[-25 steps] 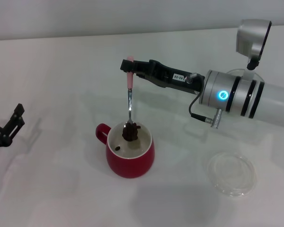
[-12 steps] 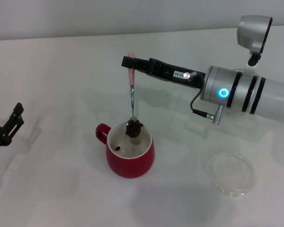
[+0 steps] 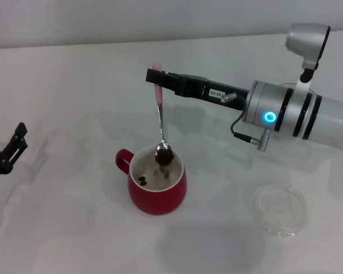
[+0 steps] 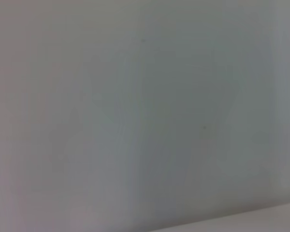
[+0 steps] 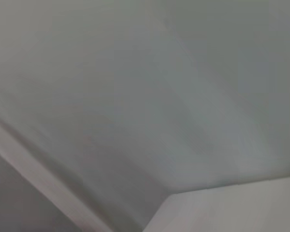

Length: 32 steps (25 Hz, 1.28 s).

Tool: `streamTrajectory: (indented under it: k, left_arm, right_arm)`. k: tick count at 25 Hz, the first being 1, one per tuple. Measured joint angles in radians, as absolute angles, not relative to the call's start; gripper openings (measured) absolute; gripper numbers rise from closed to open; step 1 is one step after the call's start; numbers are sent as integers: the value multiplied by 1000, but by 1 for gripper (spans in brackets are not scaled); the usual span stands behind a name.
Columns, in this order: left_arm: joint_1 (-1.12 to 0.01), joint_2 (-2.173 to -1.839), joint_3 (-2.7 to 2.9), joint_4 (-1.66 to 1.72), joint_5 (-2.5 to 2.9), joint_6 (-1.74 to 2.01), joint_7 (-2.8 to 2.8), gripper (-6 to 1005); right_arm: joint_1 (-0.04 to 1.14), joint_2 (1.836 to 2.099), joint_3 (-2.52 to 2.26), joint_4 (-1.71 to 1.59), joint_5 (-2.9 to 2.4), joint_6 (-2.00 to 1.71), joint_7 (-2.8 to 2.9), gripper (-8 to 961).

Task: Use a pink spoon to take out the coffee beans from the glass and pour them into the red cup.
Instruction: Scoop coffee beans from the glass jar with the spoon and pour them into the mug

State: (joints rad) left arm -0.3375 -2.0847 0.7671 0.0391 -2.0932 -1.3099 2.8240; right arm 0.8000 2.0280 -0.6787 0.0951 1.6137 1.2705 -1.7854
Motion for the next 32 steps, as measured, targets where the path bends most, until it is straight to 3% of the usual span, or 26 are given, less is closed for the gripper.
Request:
streamTrajectory:
  k: [20, 32]
  left_arm:
    - [-338, -2086, 767, 43, -2094, -1310, 2824, 761]
    - [-339, -2086, 767, 38, -2094, -1312, 2824, 761]
  right_arm:
    - [766, 2028, -687, 98, 1599, 1436, -2025, 150]
    - [760, 2028, -621, 90, 1607, 1462, -1807, 150]
